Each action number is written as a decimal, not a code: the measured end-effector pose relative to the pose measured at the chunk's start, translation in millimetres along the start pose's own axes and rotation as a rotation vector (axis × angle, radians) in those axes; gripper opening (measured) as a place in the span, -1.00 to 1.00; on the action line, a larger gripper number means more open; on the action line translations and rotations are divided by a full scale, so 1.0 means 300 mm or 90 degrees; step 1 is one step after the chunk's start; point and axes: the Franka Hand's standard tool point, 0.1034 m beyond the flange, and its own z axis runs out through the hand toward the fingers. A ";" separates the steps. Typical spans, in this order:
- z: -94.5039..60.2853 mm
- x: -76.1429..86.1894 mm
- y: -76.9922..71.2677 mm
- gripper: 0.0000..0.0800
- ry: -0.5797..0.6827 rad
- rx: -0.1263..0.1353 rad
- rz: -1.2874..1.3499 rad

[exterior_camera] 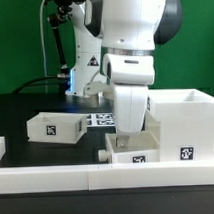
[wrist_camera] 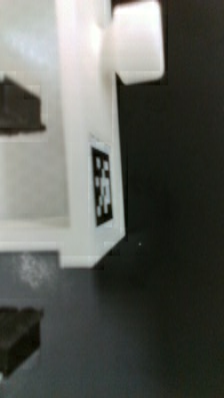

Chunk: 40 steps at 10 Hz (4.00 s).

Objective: Assemble drawer

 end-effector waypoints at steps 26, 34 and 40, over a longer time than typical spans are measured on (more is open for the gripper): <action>0.068 -0.122 0.128 0.62 0.196 0.014 -0.005; 0.073 -0.075 0.105 0.62 0.178 0.002 0.055; 0.072 -0.052 0.120 0.62 0.146 -0.006 -0.052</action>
Offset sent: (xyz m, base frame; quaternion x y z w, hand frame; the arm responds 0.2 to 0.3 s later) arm 0.0211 -0.0181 0.0121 0.0350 -0.0015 -0.0442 0.9984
